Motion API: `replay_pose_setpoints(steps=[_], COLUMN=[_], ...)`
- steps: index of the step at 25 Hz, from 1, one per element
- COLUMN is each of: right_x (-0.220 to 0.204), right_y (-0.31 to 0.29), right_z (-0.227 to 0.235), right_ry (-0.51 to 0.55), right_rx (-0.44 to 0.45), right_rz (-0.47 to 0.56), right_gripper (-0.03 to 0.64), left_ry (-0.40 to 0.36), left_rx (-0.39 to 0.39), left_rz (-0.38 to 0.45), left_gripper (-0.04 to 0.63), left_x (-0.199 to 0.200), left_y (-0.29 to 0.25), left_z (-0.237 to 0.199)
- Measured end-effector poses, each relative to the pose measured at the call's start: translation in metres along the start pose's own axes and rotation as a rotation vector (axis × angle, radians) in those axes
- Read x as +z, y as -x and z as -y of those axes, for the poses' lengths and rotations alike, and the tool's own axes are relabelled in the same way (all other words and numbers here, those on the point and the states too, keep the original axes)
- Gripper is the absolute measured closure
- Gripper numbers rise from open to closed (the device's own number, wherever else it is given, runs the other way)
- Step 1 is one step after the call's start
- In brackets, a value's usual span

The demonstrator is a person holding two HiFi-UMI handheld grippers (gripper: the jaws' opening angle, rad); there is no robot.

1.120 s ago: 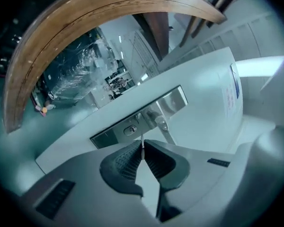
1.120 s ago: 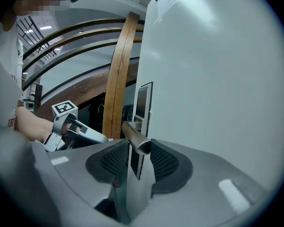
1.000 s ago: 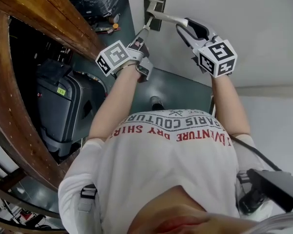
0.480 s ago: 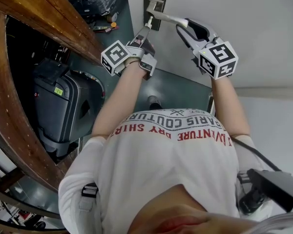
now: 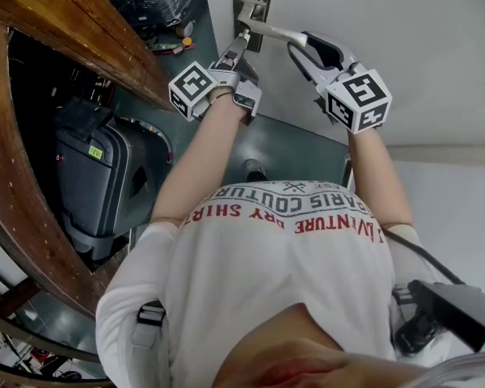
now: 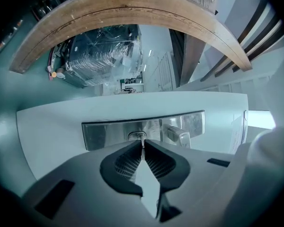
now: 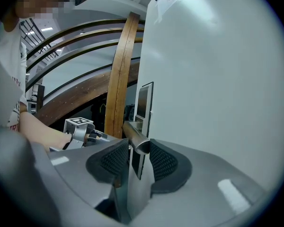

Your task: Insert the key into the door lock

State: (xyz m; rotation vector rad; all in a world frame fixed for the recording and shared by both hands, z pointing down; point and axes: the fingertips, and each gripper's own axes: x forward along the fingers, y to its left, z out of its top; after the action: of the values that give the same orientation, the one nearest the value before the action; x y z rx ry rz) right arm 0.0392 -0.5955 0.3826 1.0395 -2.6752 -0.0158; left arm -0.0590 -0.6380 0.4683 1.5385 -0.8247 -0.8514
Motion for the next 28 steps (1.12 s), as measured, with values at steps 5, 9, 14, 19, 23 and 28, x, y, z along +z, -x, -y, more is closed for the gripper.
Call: replay_pose_setpoints(steps=[5, 9, 14, 19, 23, 28], right_x=[-0.001, 0.0, -0.001, 0.002, 0.013, 0.009], right_y=[0.001, -0.001, -0.002, 0.001, 0.027, 0.077], right_z=[0.0, 0.002, 0.003, 0.005, -0.007, -0.079], right_ry=[0.006, 0.014, 0.029, 0.051, 0.059, 0.029], right_rx=[0.008, 0.017, 0.014, -0.016, -0.015, 0.082], right_rz=[-0.001, -0.009, -0.007, -0.003, -0.006, -0.063], right_gripper=[0.483, 0.485, 0.483, 0.482, 0.482, 0.564], left_ry=[0.016, 0.046, -0.003, -0.211, -0.539, -1.076], left_rx=[-0.015, -0.037, -0.032, 0.015, 0.076, 0.013], left_rz=[0.019, 0.044, 0.023, -0.075, -0.201, -0.429], left_gripper=[0.572, 0.572, 0.572, 0.522, 0.522, 0.567], left_x=[0.002, 0.003, 0.004, 0.003, -0.01, -0.072], left_y=[-0.01, -0.013, -0.015, -0.01, 0.026, 0.098], left_z=[0.0, -0.001, 0.0, 0.0, 0.02, 0.088])
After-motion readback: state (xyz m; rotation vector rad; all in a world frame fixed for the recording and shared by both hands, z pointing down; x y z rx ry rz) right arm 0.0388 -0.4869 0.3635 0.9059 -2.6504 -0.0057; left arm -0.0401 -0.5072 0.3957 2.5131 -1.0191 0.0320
